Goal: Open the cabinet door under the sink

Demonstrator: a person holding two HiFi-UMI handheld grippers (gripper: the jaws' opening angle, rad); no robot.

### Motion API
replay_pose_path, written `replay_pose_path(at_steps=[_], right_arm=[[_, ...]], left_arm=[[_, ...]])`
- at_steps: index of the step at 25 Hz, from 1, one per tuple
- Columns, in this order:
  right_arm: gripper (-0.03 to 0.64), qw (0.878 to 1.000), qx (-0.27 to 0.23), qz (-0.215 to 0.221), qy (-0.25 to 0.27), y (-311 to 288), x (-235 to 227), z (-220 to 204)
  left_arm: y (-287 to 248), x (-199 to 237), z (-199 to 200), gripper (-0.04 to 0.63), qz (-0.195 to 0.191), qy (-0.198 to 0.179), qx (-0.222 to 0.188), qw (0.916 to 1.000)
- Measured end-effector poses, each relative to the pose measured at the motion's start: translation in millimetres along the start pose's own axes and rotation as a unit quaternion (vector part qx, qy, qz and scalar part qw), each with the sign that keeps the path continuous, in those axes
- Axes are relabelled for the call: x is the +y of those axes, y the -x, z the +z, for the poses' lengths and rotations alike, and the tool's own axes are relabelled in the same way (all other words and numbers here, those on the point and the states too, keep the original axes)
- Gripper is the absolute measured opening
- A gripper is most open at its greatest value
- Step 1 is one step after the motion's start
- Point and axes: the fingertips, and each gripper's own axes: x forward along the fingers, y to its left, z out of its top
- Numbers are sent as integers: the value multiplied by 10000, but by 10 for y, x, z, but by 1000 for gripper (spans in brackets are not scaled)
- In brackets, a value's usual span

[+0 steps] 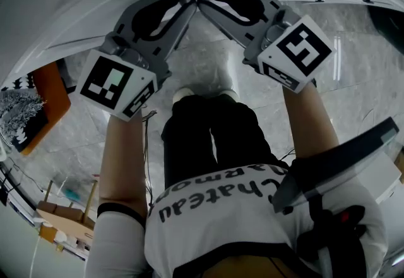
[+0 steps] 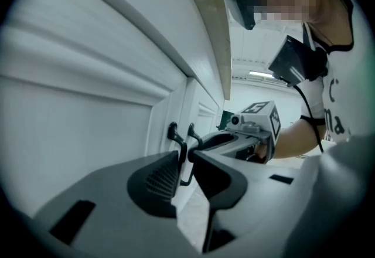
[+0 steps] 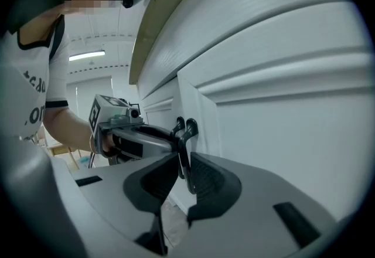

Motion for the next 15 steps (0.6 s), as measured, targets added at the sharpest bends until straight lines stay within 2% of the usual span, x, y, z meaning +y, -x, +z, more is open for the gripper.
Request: replay_pose_path(at_steps=[3, 15], right_arm=[[63, 10000, -8, 58, 19, -35, 1, -11], [63, 9997, -58, 239, -45, -29, 5, -1]], left_arm=[[-13, 15, 14, 62, -18, -90, 10, 10000], [29, -92, 3, 74, -512, -342, -50, 9981]])
